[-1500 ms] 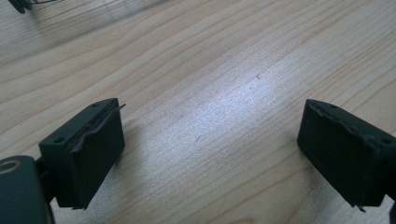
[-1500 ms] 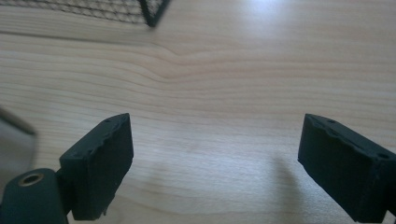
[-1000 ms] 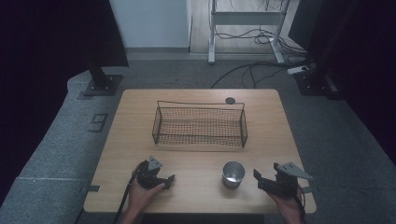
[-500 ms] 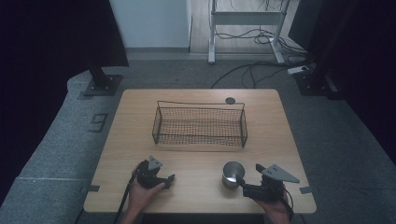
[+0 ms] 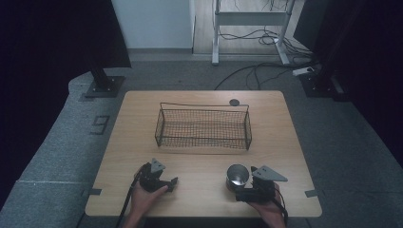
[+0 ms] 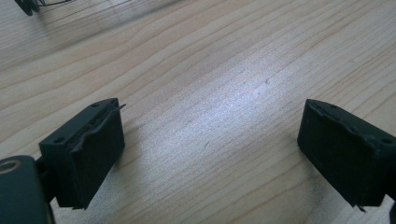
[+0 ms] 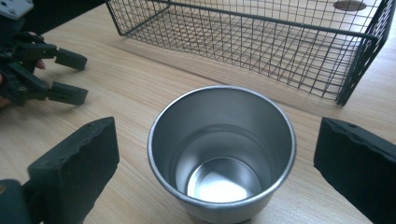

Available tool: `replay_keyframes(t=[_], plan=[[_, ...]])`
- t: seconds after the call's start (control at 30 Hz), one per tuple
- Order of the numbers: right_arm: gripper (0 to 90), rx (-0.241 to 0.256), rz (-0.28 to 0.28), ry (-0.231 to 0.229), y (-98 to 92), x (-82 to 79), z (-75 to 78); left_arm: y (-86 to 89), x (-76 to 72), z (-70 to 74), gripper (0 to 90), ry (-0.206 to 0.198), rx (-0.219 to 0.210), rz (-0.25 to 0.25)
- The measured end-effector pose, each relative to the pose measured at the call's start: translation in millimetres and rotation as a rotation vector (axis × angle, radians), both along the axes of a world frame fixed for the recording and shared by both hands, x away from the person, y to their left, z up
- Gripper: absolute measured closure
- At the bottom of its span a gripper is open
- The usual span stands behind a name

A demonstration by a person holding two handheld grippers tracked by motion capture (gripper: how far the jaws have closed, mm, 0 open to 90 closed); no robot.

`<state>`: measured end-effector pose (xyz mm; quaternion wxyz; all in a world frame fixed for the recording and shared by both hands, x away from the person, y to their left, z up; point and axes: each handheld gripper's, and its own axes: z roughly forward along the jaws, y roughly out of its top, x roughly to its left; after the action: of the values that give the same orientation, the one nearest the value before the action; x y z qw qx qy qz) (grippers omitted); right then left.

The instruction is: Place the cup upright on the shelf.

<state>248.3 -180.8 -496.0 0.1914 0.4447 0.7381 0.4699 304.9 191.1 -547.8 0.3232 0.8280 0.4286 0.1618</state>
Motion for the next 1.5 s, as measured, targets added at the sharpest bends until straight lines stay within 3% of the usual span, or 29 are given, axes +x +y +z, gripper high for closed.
replay_keyframes(t=[0.37,0.47,0.67,0.8,1.3,1.5], plan=[[0.0,-0.037,-0.003,0.025,11.3,13.5,-16.4,-0.1,0.4,0.0,7.1,0.000,0.001,0.001],[0.0,-0.069,0.003,0.015,17.2,17.1,-19.2,-0.1,0.4,0.0,7.1,0.000,0.001,0.001],[0.9,-0.070,0.000,0.026,18.0,20.3,-23.7,-0.1,0.5,0.0,7.1,0.000,0.001,0.001],[12.0,-0.074,-0.006,0.033,17.3,19.8,-27.6,-0.1,0.5,0.0,7.1,0.000,0.001,0.002],[14.9,-0.095,-0.033,0.008,18.0,18.5,-28.2,0.0,0.5,0.0,7.1,0.000,0.000,0.002],[18.2,-0.080,-0.012,0.001,15.5,17.2,-22.8,0.0,0.5,0.0,7.1,0.000,0.000,0.003]])
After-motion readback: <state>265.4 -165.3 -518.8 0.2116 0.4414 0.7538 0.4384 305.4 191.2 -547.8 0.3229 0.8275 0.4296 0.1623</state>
